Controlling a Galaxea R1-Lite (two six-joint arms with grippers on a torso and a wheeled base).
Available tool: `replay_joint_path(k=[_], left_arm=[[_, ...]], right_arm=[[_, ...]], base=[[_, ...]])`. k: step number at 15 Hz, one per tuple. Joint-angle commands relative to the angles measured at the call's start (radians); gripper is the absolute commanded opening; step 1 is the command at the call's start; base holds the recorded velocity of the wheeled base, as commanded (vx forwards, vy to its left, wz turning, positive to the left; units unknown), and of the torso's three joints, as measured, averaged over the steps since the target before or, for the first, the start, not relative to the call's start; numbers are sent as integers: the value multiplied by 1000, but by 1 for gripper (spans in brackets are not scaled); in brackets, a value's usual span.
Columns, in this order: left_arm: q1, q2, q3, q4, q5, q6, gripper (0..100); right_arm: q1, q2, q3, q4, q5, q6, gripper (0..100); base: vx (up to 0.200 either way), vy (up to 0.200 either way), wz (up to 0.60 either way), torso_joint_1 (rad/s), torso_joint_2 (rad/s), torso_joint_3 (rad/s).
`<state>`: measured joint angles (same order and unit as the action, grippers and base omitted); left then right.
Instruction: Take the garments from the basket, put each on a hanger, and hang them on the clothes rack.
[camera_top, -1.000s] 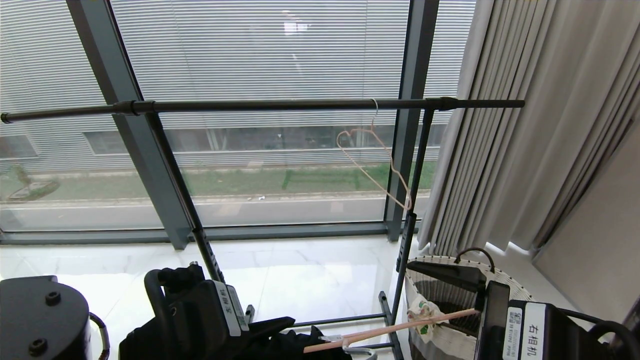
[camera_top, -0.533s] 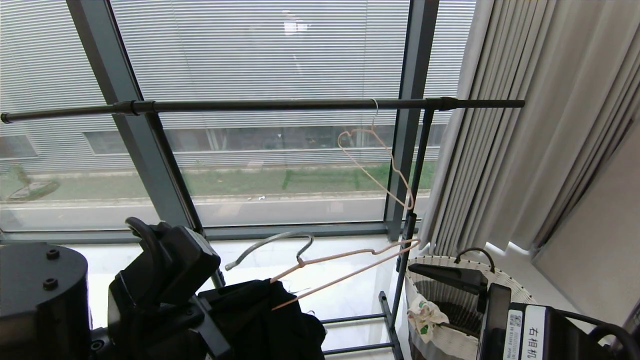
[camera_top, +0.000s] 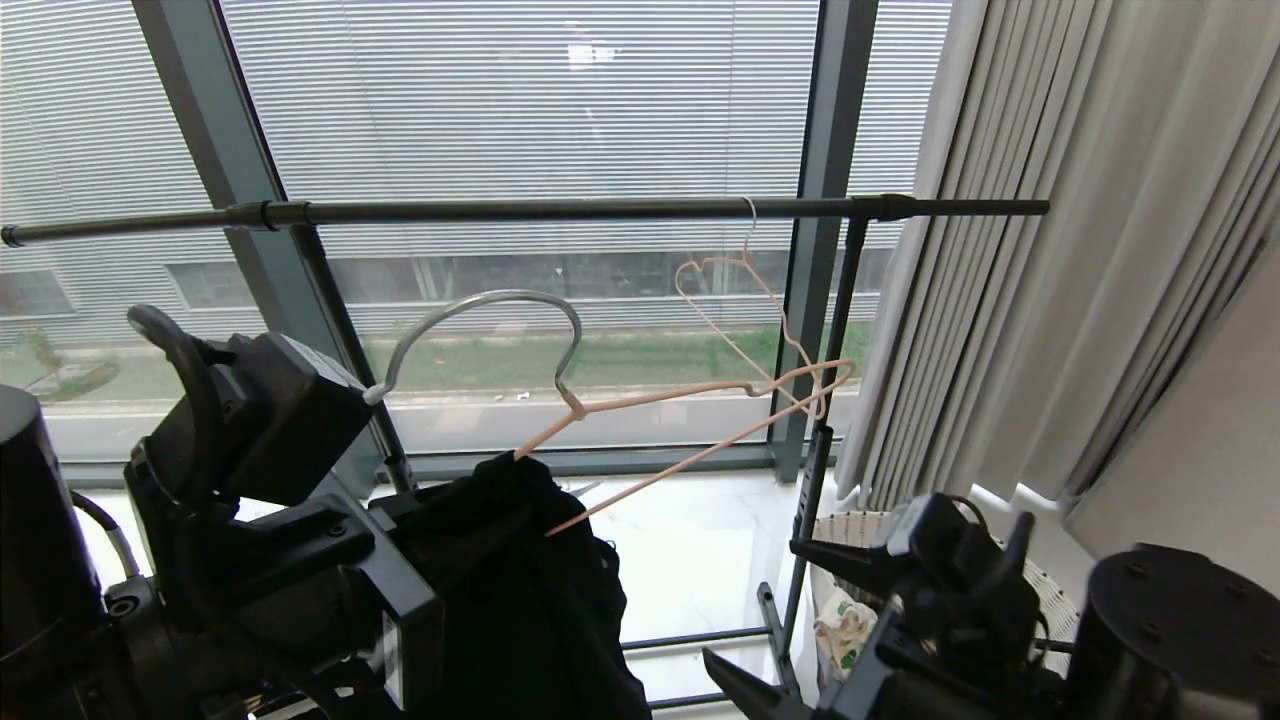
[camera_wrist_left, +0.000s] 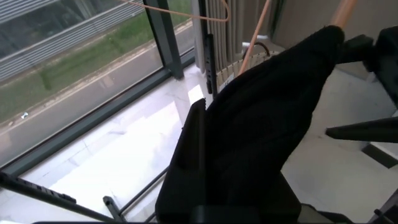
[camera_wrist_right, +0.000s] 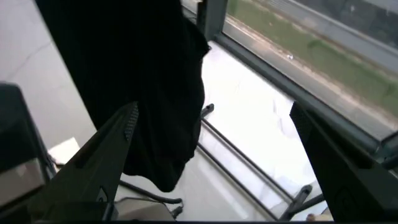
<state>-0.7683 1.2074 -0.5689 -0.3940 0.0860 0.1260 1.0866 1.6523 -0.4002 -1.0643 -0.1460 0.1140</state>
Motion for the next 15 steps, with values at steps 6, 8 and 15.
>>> replay_joint_path(k=[6,8,15], left_arm=[[-17,-20,-8,1,-2,31,0],[-54,-20,-8,1,-2,31,0],[-77,-19,-11,1,1,31,0]], right_arm=[[-14,239,-213,0,-107,162,100],[-13,265,-238,0,-107,157,100],[72,330,-238,0,-110,124,100]], base=[[0,0,0,0,0,0],[0,0,0,0,0,0],[0,0,0,0,0,0]])
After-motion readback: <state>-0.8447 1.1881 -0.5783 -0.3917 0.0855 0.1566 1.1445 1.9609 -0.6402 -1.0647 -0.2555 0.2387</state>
